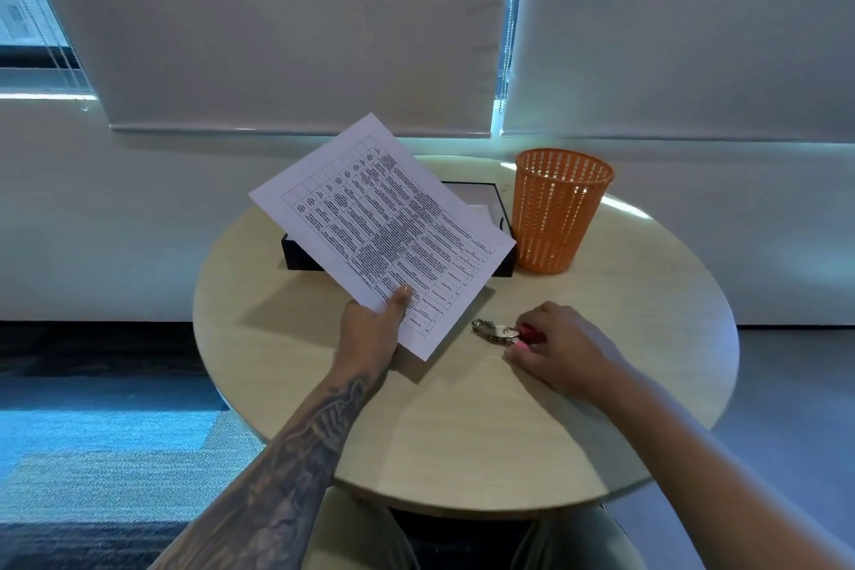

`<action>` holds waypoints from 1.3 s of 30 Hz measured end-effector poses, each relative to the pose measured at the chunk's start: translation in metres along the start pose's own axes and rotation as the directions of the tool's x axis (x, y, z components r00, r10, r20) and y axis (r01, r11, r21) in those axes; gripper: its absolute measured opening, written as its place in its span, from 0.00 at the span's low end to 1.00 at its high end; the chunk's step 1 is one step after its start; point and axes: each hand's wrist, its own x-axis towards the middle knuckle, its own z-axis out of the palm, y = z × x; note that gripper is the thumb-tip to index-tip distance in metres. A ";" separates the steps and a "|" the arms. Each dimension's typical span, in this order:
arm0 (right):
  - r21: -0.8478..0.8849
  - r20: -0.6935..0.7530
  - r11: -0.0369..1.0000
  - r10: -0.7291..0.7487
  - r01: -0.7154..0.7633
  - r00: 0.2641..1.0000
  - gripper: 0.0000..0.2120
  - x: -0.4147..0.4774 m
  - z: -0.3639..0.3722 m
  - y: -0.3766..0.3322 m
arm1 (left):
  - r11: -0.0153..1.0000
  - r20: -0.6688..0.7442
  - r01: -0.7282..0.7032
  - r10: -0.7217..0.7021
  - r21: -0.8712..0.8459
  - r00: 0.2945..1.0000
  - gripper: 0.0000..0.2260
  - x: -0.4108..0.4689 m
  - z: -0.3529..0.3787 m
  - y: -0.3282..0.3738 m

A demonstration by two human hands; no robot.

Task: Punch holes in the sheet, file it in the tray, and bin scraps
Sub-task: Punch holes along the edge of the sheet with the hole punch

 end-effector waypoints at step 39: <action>0.561 0.536 0.768 -0.054 -0.308 0.842 0.12 -0.001 -0.023 -0.056 | 0.986 -0.132 0.159 -0.151 0.053 0.980 0.21 0.013 0.003 -0.005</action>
